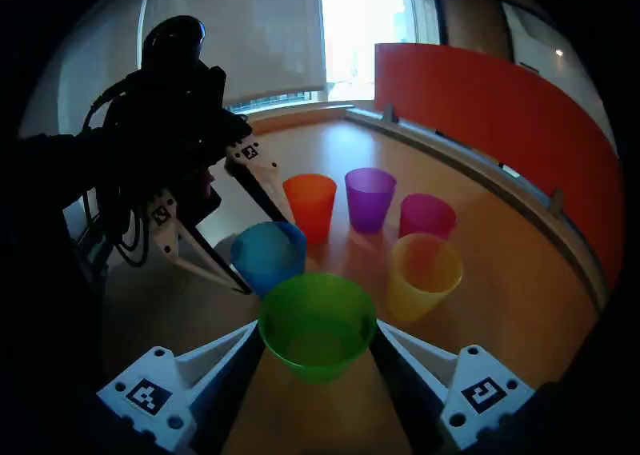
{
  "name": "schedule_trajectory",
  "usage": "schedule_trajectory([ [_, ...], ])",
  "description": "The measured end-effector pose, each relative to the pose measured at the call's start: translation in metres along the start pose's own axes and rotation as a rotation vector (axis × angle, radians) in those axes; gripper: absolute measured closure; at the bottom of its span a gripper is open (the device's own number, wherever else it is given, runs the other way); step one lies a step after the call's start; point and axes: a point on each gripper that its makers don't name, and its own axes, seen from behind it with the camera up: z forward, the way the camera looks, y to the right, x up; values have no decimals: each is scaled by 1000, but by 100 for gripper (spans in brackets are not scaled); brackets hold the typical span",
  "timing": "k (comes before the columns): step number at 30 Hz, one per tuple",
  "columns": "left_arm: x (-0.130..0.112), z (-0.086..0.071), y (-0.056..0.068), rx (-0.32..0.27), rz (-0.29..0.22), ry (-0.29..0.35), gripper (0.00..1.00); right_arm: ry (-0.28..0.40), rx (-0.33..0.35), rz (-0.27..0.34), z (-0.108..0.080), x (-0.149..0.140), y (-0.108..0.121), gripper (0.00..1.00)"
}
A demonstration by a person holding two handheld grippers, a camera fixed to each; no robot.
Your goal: Pour water
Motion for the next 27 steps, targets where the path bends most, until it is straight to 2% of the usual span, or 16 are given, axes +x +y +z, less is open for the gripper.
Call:
schedule_trajectory([
  [12,-14,-11,0,15,-19,-17,4,-1,6,-2,14,-5,-2,10],
  [27,-28,-35,3,26,-83,-10,4,13,-4,11,12,-15,-2,9],
])
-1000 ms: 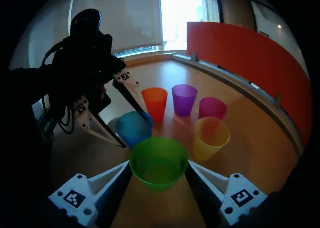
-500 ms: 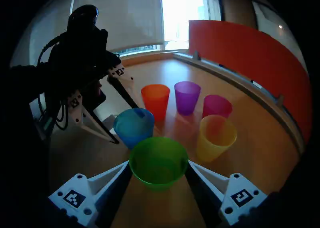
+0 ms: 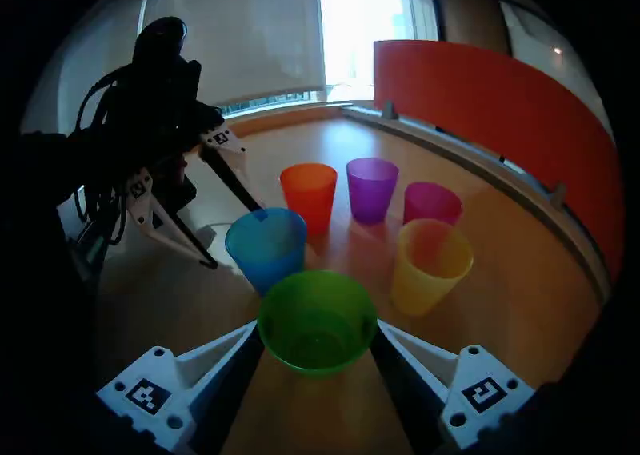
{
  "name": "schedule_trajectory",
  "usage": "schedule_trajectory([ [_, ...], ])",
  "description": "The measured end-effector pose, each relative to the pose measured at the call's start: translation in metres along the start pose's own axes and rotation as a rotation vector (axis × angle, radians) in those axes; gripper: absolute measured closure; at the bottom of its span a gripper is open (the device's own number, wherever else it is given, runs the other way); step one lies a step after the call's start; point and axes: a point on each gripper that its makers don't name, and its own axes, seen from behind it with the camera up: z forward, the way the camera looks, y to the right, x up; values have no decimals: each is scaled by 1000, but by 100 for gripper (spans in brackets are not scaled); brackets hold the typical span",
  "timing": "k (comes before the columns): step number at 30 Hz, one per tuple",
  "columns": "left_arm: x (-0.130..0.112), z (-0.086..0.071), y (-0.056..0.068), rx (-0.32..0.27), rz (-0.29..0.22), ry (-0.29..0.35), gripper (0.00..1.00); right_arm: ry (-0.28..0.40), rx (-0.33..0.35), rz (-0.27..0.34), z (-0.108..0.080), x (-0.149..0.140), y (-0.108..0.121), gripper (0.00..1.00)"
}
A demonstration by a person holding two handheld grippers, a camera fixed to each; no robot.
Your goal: Pour water
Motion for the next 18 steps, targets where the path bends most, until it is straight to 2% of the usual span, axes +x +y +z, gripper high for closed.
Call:
schedule_trajectory([
  [5,-2,-4,5,-1,-9,0,4,1,-4,13,-1,-2,-1,8],
  [9,-4,-6,6,9,-8,5,4,-8,-9,28,-3,-7,-2,1],
  [14,-5,-13,3,26,-19,15,4,-3,-25,44,-8,-8,0,0],
  [18,-8,-24,-4,57,-40,27,4,-3,-41,47,-19,-12,1,0],
])
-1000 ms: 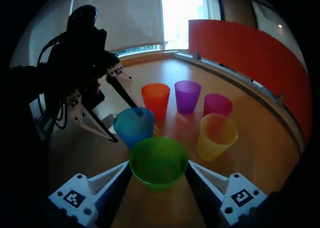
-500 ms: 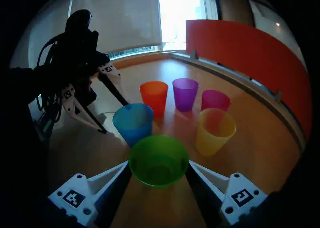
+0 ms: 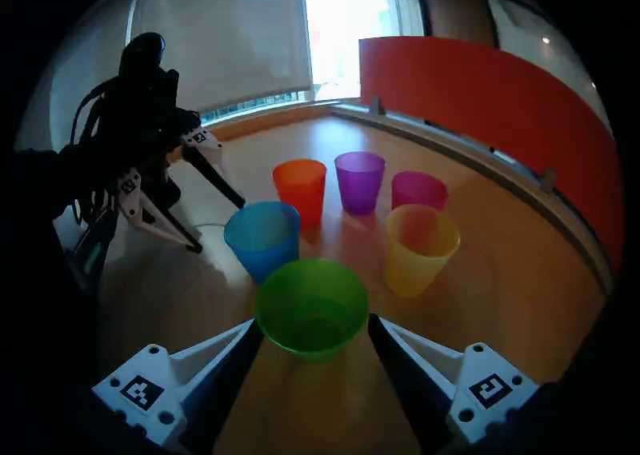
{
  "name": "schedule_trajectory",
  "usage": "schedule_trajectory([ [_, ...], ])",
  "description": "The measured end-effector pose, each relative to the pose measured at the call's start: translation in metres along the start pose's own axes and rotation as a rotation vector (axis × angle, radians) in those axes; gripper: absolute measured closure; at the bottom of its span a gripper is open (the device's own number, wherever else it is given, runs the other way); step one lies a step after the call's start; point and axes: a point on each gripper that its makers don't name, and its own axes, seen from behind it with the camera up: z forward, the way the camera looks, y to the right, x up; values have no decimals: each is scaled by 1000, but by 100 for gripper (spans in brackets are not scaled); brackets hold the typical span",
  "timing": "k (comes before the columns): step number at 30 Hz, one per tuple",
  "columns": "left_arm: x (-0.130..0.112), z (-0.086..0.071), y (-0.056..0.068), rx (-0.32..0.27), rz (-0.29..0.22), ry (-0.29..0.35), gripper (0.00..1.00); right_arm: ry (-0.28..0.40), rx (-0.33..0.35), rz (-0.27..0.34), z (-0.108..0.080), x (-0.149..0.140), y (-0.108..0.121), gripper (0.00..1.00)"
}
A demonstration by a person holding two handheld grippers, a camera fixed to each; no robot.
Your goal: Pour water
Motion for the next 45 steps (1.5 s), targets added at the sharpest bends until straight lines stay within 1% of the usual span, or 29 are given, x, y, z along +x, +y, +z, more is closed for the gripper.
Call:
schedule_trajectory([
  [3,-2,-10,-6,29,-19,14,4,1,-24,5,-10,-5,2,0],
  [9,-5,-26,-13,82,-60,41,4,26,-62,26,-34,-10,-1,1],
  [14,-7,-40,-16,123,-83,70,4,47,-100,40,-52,-15,-4,1],
  [18,-7,-52,-20,160,-103,97,4,74,-134,58,-67,-18,-7,1],
  [23,-3,-66,-23,204,-128,148,4,118,-180,84,-84,-19,-8,1],
  [27,-6,-72,-26,242,-132,166,4,159,-224,108,-96,-17,-6,1],
  [30,-8,-78,-32,292,-125,179,4,195,-259,131,-104,-15,-2,1],
  [33,-3,-87,-37,342,-122,219,4,236,-301,145,-114,-10,2,1],
  [39,11,-108,-49,439,-136,322,4,333,-421,157,-138,6,20,1],
  [45,18,-125,-60,528,-154,399,4,425,-527,177,-159,17,37,1],
])
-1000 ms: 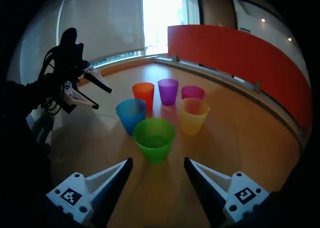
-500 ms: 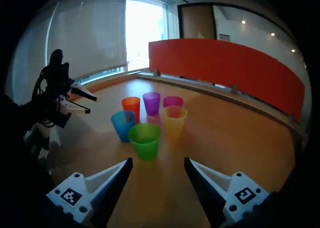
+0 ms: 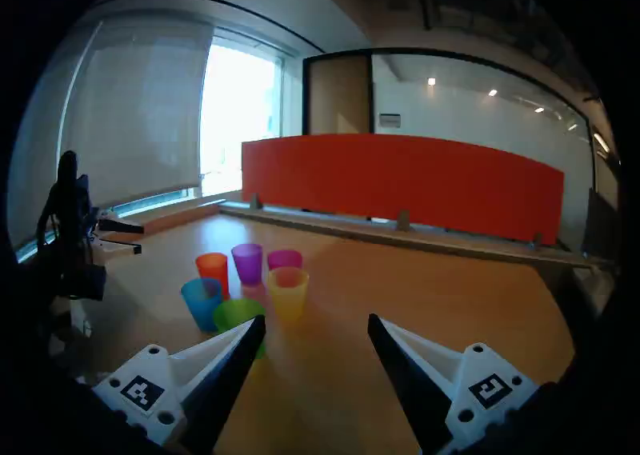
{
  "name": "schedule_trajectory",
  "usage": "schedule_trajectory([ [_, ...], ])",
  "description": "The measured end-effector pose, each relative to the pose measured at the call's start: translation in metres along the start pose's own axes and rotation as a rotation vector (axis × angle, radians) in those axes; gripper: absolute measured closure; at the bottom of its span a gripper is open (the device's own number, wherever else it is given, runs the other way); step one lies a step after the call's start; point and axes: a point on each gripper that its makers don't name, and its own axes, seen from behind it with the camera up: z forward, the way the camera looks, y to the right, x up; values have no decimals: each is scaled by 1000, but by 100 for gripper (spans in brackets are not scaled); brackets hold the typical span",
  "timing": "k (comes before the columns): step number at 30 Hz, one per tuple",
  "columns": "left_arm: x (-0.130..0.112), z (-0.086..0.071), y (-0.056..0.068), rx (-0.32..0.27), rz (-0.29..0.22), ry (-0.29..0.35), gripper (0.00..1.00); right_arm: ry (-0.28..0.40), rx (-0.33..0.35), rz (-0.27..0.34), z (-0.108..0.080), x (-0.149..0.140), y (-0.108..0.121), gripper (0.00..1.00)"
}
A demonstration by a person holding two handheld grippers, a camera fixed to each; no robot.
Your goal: Pour water
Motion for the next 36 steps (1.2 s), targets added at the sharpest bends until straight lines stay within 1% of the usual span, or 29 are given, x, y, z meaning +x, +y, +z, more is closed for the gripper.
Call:
schedule_trajectory([
  [6,11,-5,-14,71,-60,75,4,80,-99,19,-2,15,21,1],
  [12,23,-12,-28,144,-90,141,4,174,-214,50,-6,32,43,1],
  [15,27,-13,-33,175,-105,166,4,210,-260,53,-7,37,51,1],
  [18,30,-13,-38,202,-119,184,4,229,-296,51,-9,41,55,1],
  [24,40,-14,-42,247,-131,221,4,266,-351,50,-12,47,62,1],
  [32,50,-14,-43,293,-138,261,4,310,-397,106,-22,52,77,1],
  [36,49,-14,-45,325,-127,265,4,325,-411,129,-27,53,82,1],
])
